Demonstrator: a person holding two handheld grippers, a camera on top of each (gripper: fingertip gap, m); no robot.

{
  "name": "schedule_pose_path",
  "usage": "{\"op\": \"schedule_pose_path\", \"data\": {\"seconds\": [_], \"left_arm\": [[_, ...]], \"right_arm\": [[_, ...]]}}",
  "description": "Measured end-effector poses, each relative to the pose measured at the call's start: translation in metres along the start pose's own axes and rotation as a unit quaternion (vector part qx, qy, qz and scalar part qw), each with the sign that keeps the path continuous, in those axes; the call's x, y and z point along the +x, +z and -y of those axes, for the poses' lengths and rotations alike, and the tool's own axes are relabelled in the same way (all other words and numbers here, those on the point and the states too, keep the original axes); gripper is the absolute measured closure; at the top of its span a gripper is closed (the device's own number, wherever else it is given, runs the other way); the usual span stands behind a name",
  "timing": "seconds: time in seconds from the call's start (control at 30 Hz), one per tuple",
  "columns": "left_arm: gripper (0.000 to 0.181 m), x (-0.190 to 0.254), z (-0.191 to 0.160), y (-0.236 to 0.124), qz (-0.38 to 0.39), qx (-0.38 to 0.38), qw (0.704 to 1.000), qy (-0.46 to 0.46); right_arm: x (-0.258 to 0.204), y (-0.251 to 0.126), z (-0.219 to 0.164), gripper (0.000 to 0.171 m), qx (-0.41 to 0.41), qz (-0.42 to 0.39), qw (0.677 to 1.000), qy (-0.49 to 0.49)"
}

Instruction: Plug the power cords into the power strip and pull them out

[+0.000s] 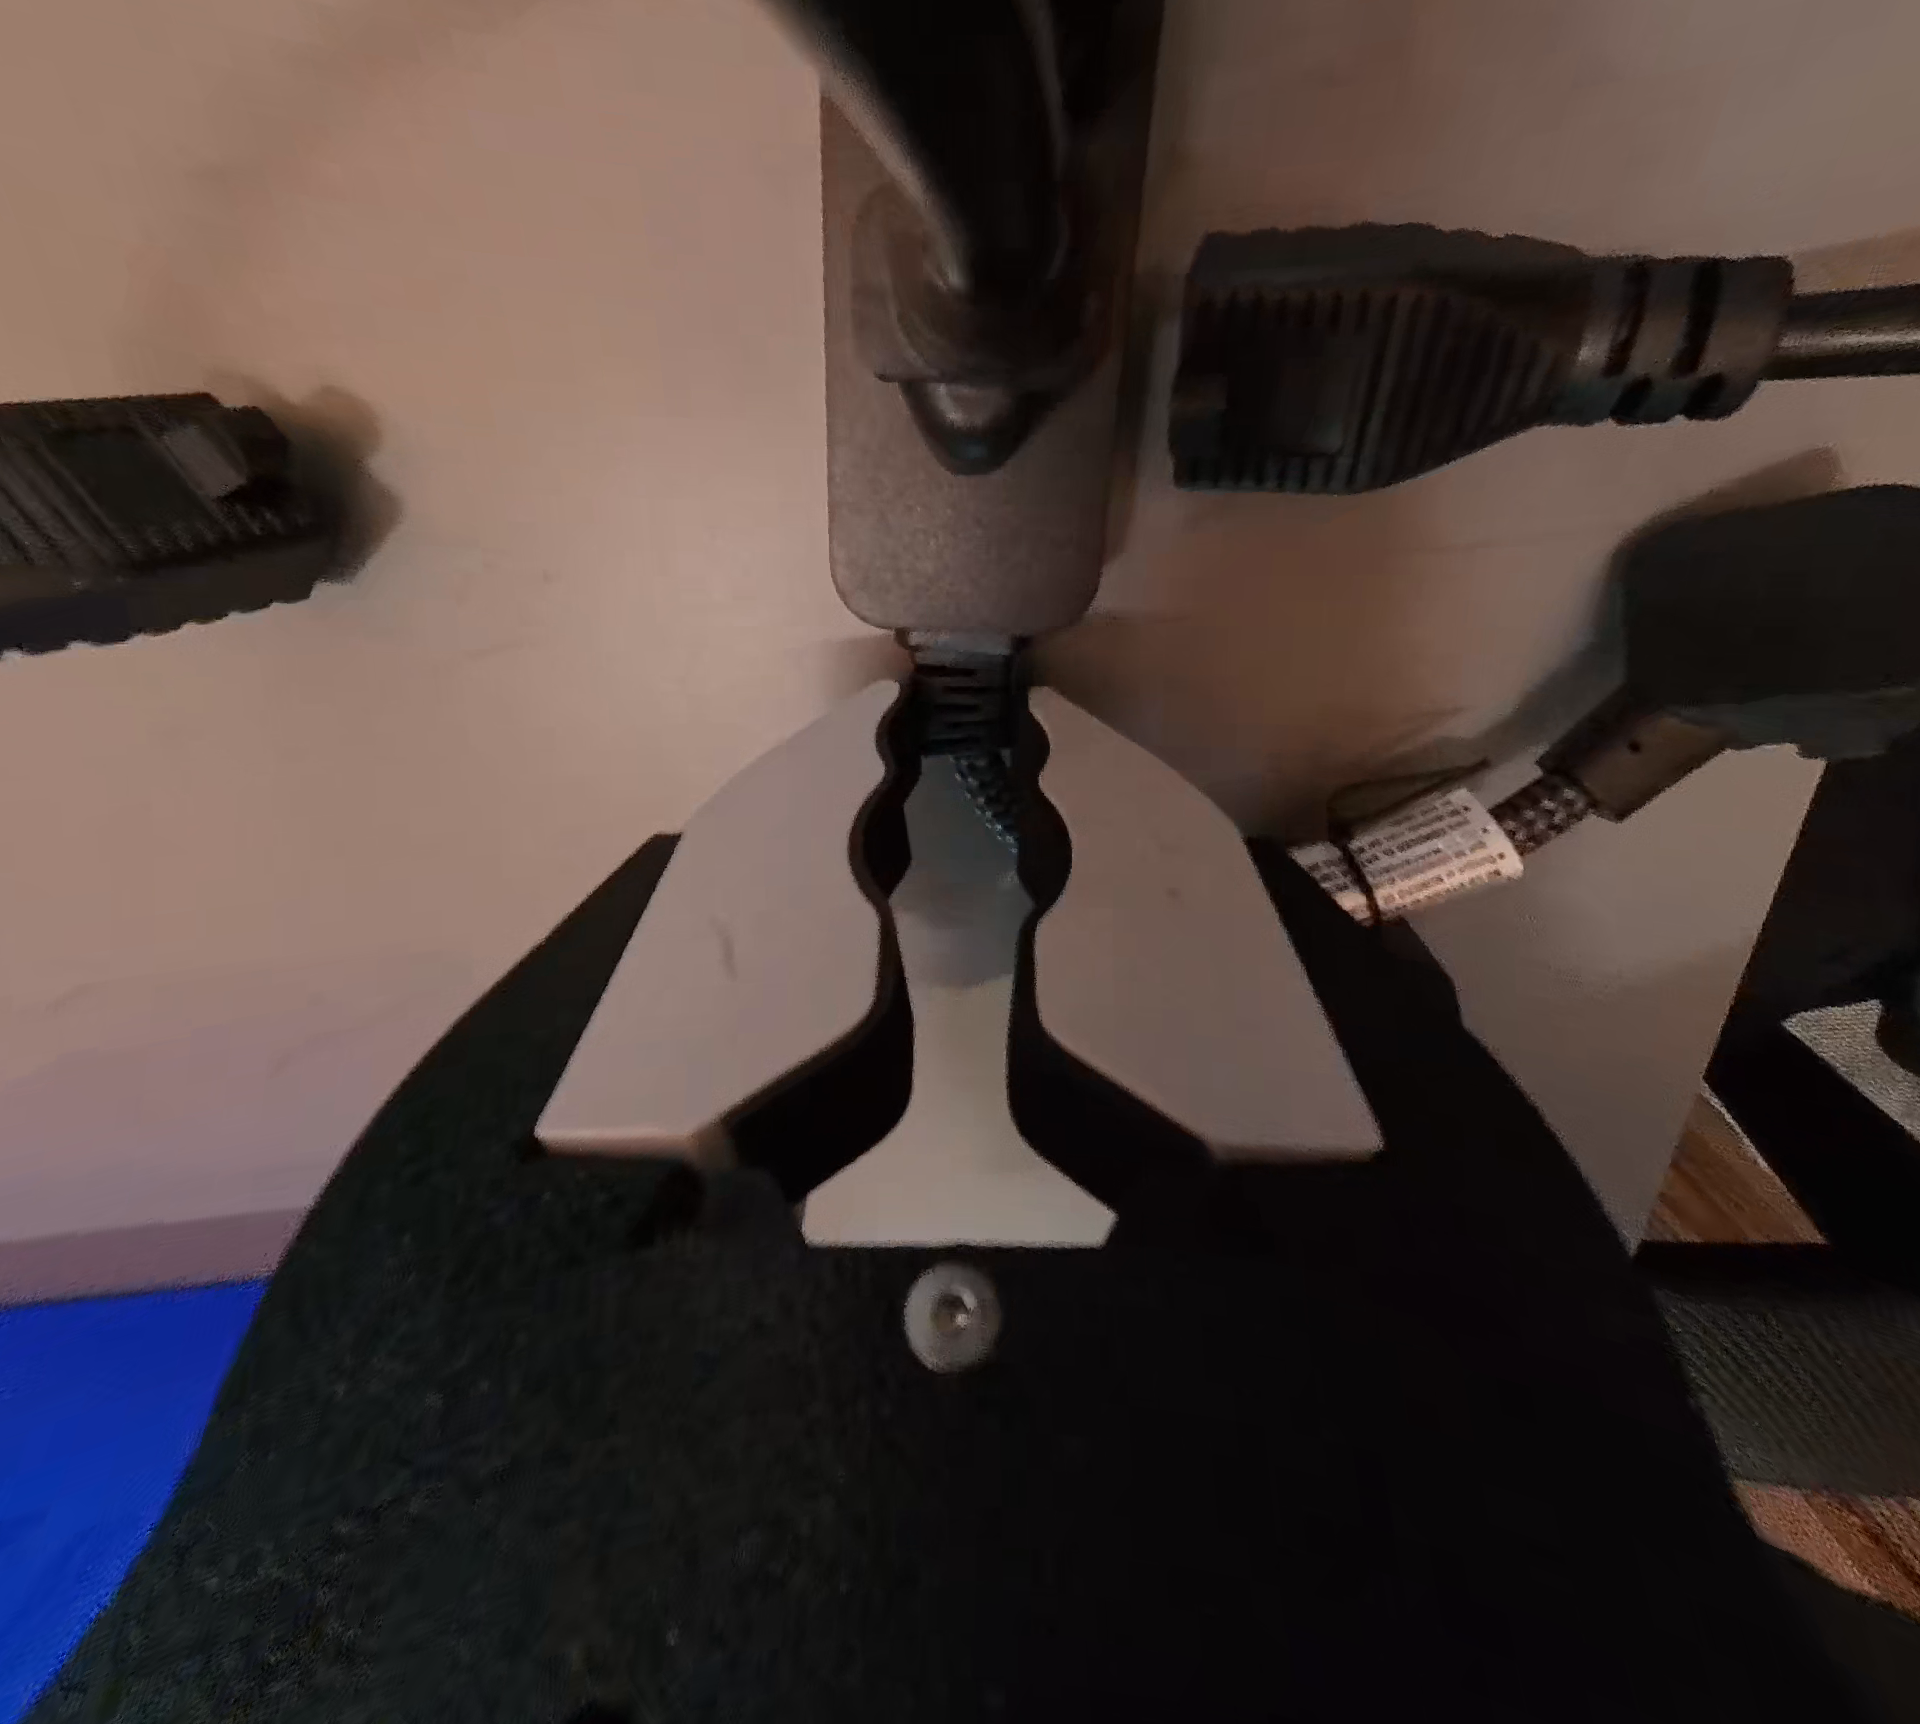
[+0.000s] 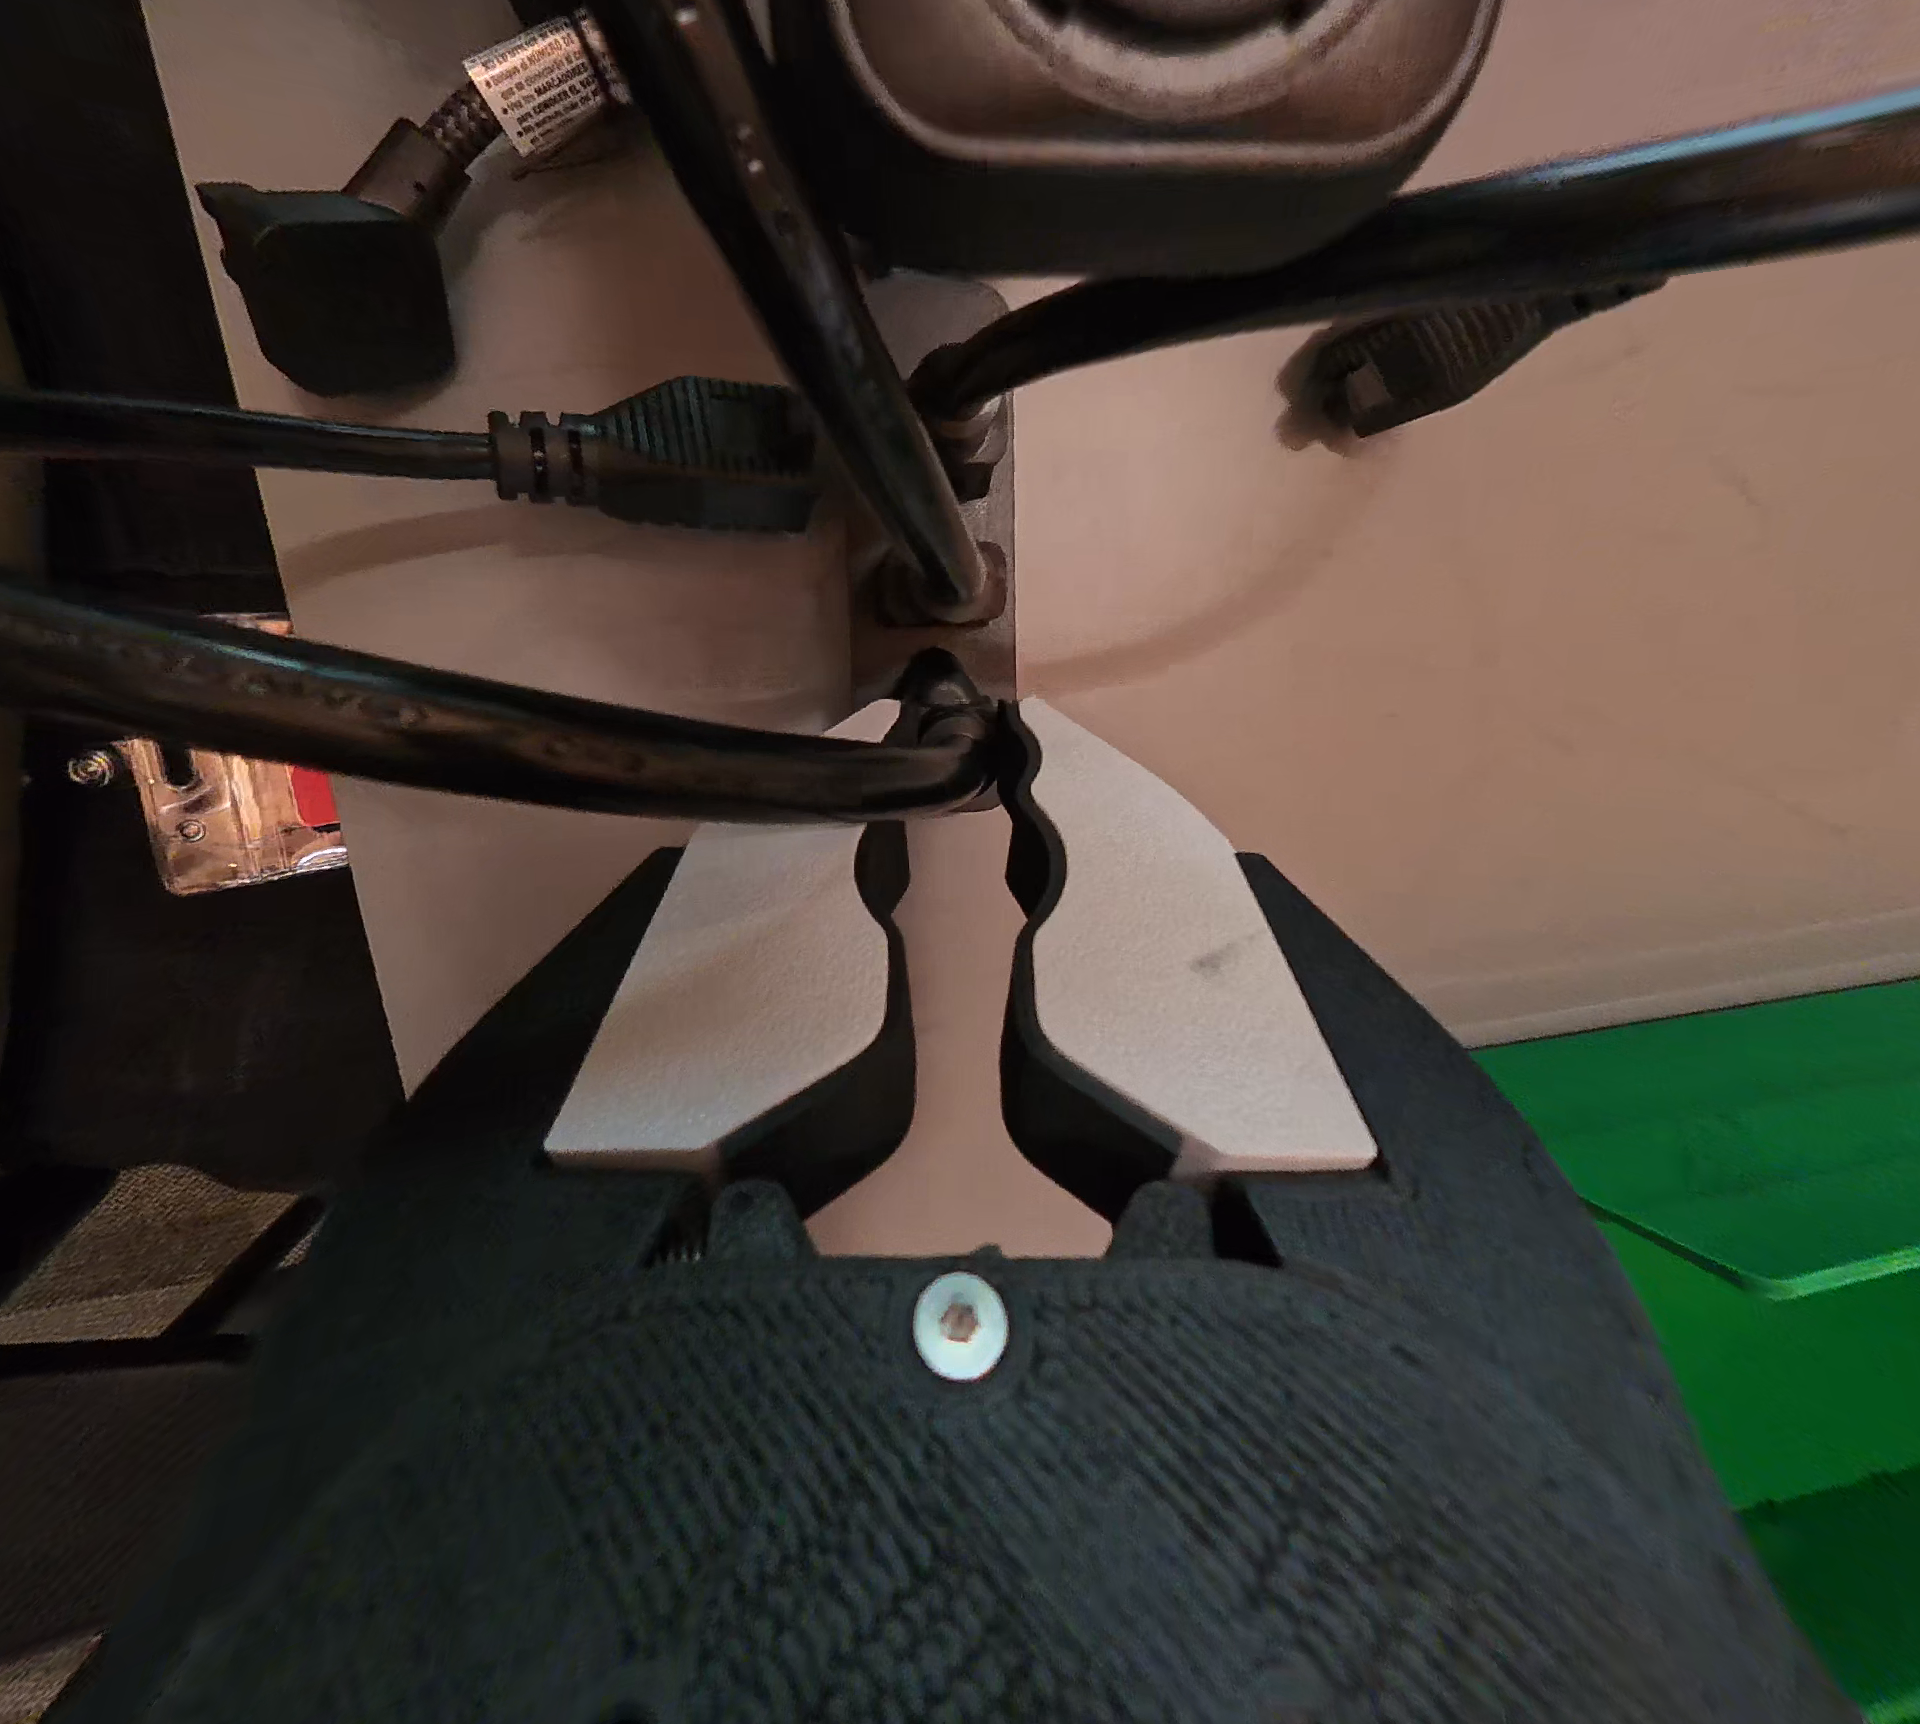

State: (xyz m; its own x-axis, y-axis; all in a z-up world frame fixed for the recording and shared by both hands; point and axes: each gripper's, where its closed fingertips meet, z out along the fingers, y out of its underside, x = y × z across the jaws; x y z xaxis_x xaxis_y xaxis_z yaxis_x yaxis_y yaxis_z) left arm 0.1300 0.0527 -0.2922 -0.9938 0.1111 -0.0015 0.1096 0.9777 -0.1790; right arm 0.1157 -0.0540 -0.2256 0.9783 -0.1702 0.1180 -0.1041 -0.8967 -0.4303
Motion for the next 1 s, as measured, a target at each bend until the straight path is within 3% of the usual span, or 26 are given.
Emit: {"op": "schedule_pose_path", "data": {"seconds": [0.27, 0.4, 0.47, 0.6, 0.67, 1.0], "left_arm": [[0.165, 0.000, 0.001, 0.000, -0.003, -0.004, 1.000, 0.000], [0.163, 0.000, 0.018, -0.017, -0.018, 0.082, 0.996, -0.017], [0.149, -0.001, 0.031, -0.029, -0.014, 0.123, 0.992, -0.012], [0.135, 0.007, 0.028, -0.017, -0.034, 0.085, 0.996, 0.005], [0.142, 0.000, 0.027, -0.008, -0.006, 0.074, 0.997, 0.021], [0.140, 0.001, 0.038, -0.003, -0.002, 0.084, 0.996, 0.032]], "right_arm": [[-0.002, -0.001, -0.001, 0.156, -0.004, -0.009, 1.000, 0.000], [-0.002, 0.000, -0.002, 0.156, 0.000, -0.009, 1.000, 0.005], [-0.002, 0.000, -0.002, 0.156, 0.002, -0.008, 1.000, 0.006], [-0.002, 0.000, -0.001, 0.156, 0.003, -0.009, 1.000, 0.004], [-0.002, 0.000, -0.001, 0.156, 0.006, -0.011, 1.000, 0.006], [-0.001, 0.000, 0.000, 0.156, 0.013, -0.012, 1.000, 0.006]]}}
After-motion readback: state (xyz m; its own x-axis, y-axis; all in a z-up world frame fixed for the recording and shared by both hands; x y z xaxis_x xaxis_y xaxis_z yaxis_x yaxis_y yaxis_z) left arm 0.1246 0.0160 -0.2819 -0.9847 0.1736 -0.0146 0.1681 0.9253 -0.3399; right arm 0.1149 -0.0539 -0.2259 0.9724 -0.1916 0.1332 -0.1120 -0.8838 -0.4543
